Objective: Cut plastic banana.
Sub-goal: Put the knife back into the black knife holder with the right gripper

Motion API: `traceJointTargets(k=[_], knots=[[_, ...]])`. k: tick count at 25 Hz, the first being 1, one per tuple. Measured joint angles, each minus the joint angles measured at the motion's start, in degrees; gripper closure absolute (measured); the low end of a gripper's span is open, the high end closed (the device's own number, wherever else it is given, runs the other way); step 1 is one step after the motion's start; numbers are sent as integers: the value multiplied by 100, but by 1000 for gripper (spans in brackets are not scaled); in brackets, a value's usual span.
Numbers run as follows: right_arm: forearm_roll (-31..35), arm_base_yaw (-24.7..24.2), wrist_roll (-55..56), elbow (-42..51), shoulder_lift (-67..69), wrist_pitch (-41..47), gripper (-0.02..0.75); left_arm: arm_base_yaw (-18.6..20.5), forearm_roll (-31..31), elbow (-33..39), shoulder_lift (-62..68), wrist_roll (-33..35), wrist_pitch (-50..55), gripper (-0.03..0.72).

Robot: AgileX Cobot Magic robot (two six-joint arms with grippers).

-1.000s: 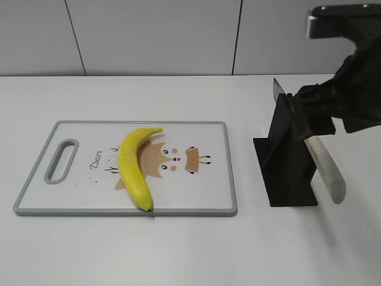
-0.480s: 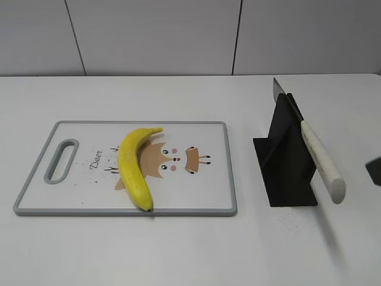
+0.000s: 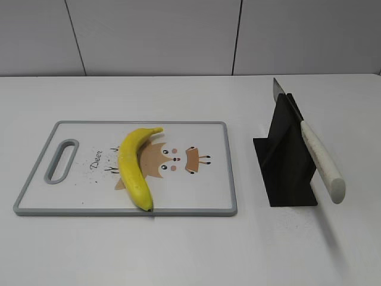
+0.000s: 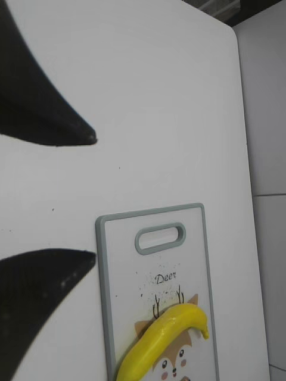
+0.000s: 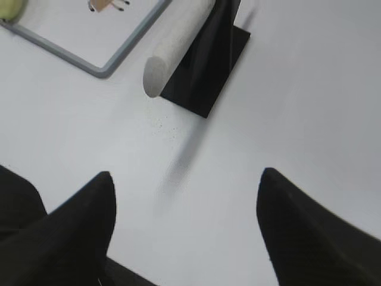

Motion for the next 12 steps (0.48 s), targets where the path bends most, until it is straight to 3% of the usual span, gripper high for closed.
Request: traceJointTargets(k=[12], knots=[[391,0,0,99,-1494,125,160,0,0,0,0,0,2,164]])
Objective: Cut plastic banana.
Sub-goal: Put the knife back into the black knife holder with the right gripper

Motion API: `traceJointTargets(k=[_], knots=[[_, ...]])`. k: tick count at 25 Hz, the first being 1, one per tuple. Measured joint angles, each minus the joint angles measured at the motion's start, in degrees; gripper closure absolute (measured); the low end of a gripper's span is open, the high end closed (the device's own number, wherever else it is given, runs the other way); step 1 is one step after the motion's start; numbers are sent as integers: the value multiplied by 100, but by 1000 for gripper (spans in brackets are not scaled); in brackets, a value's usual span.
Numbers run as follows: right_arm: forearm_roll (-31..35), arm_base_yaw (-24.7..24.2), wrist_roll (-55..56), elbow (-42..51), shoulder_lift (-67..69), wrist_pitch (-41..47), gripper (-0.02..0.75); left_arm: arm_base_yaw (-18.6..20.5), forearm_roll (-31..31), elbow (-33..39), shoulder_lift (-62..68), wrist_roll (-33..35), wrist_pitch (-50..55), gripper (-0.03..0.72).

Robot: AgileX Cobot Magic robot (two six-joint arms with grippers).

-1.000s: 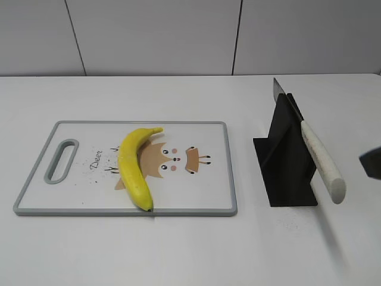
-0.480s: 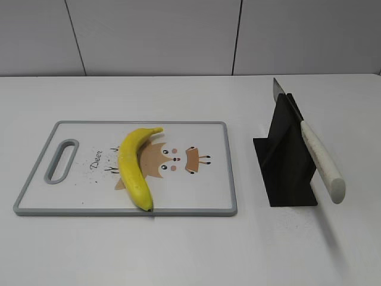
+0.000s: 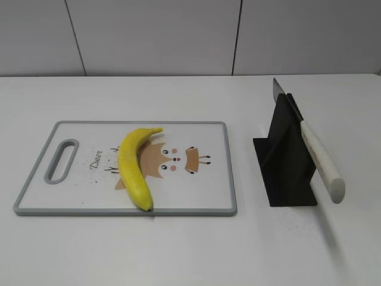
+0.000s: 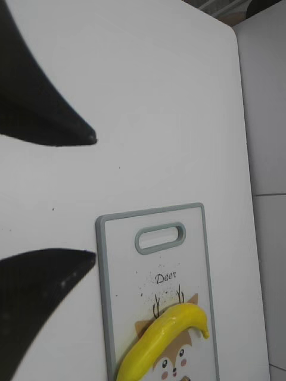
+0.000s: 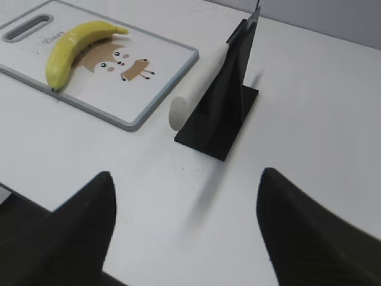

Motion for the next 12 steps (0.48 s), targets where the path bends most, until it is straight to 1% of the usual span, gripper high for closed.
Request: traceJointTargets(k=[6,8,10,12], knots=[[15,0,-4,0,-13,19,163,0,0,0,0,0,5,180],[24,-78,-4,0,-13,26,164,0,0,0,-2,0,5,180],[63,-323,-4,0,-13,26,164,0,0,0,-6,0,5,180],[127,-750,-4,0,-13,30,164,0,0,0,-6,0,5,180]])
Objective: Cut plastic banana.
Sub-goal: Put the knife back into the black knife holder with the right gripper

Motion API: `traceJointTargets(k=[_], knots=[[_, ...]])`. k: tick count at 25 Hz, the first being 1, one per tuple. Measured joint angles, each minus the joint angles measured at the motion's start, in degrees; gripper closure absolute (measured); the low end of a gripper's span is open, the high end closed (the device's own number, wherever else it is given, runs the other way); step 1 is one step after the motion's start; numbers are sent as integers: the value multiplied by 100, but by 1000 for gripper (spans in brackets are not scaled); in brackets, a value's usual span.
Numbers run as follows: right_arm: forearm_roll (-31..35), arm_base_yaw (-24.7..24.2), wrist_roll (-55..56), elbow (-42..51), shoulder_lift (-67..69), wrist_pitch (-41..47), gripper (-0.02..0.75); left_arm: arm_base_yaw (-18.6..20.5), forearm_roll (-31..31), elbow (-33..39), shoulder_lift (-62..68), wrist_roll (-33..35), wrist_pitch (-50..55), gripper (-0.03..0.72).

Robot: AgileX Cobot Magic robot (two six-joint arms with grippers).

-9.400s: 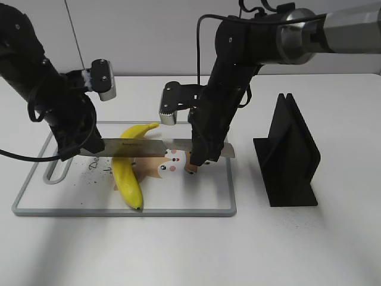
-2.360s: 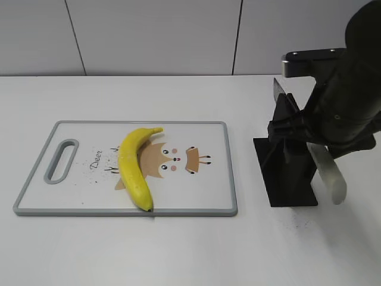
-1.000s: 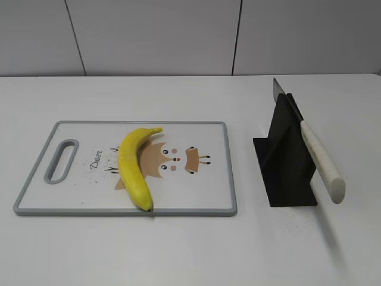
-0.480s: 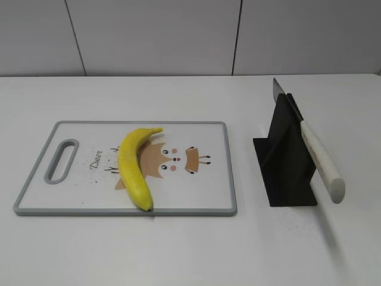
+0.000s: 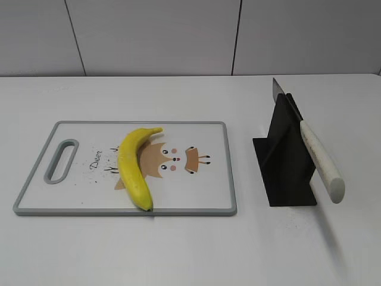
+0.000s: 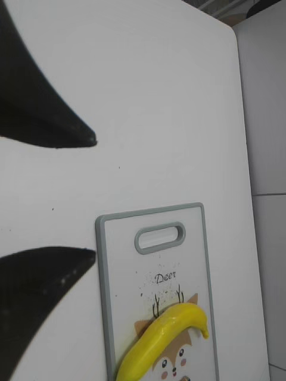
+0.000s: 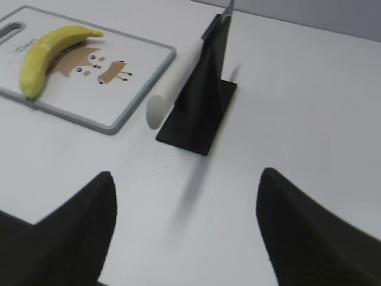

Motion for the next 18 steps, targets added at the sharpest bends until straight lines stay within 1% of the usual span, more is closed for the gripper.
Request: traceJointTargets(k=[3,5,9,12,18], knots=[[41,-669,0,0,0,0,164,0,0,0,0,0,0,182],[44,-1018,0,0,0,0,164,0,0,0,0,0,0,182],[56,-1537,0,0,0,0,164,0,0,0,0,0,0,182],[56,-1726,0,0,0,0,164,0,0,0,0,0,0,182],[56,-1752,0,0,0,0,164,0,0,0,0,0,0,186]])
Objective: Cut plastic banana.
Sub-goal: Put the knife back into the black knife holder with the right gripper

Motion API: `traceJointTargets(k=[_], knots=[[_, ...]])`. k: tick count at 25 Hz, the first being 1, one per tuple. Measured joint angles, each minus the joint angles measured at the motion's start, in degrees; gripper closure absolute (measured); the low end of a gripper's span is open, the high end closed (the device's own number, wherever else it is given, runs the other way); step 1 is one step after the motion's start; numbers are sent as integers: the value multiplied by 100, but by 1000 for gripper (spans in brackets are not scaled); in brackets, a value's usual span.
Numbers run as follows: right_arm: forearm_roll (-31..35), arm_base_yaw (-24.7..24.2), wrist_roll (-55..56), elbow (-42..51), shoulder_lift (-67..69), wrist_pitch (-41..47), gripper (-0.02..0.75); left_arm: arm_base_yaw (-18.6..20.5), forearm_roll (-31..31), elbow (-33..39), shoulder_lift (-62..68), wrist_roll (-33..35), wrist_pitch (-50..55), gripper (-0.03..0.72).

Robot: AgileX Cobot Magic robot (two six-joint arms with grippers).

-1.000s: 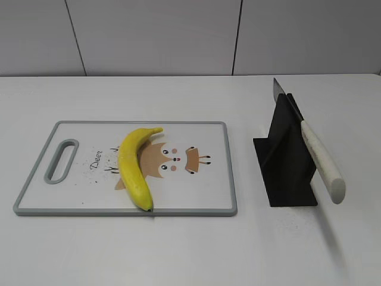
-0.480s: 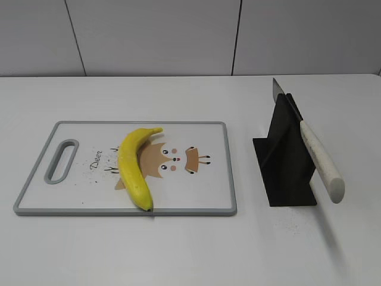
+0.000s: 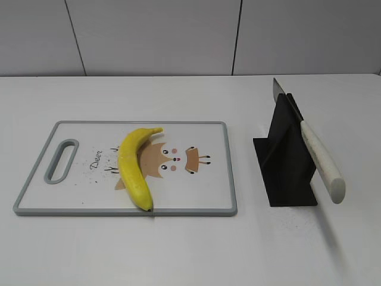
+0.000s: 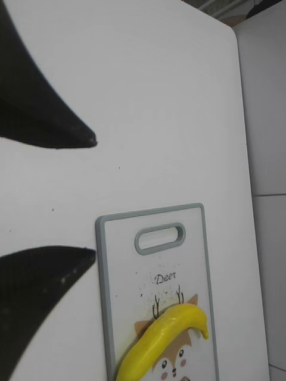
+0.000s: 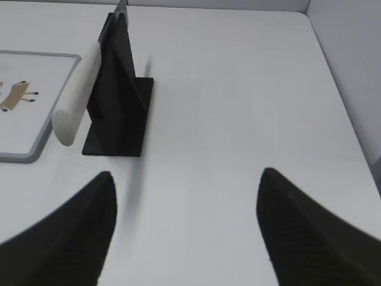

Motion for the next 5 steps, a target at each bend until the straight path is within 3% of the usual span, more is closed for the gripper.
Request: traceJointTargets(k=[5], knots=[[0,0,-8,0,0,0,165,0,0,0,0,0,0,186]])
